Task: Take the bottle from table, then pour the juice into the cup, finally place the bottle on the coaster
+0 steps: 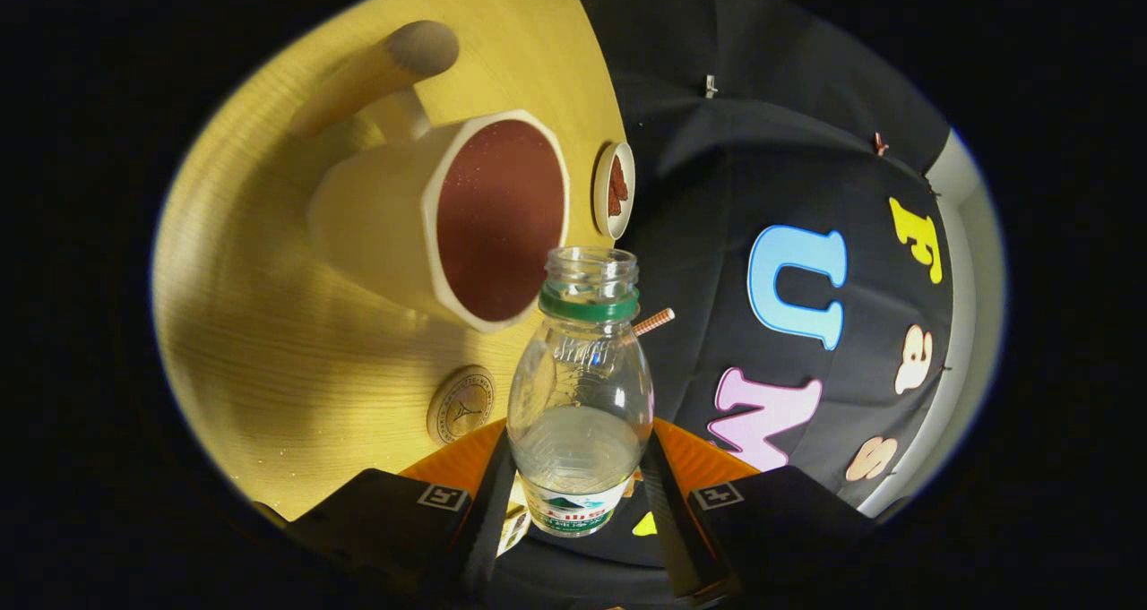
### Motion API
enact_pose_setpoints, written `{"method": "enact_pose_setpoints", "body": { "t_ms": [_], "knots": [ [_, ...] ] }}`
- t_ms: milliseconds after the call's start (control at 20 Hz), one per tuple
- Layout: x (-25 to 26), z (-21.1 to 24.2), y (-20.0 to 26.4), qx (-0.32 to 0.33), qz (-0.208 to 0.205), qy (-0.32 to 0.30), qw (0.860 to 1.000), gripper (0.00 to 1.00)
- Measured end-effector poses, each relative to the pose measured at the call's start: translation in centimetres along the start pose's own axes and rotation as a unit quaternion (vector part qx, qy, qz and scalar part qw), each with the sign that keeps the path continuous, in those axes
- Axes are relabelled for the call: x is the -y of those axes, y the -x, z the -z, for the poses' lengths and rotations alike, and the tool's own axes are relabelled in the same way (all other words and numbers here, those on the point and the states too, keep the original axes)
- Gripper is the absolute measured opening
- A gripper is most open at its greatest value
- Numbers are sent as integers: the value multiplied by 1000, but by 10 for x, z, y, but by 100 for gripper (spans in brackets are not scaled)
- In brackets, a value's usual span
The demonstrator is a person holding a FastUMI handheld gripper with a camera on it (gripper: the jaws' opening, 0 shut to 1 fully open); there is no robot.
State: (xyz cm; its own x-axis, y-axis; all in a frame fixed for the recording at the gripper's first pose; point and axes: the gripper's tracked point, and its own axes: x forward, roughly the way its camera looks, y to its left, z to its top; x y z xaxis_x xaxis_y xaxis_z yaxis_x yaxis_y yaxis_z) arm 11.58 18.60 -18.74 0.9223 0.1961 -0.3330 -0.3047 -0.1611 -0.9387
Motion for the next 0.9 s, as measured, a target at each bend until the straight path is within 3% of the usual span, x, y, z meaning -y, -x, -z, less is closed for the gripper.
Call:
{"method": "enact_pose_setpoints", "body": {
  "t_ms": [900],
  "knots": [
    [-1, 0, 2, 18, 6, 74, 997, 75]
  ]
}}
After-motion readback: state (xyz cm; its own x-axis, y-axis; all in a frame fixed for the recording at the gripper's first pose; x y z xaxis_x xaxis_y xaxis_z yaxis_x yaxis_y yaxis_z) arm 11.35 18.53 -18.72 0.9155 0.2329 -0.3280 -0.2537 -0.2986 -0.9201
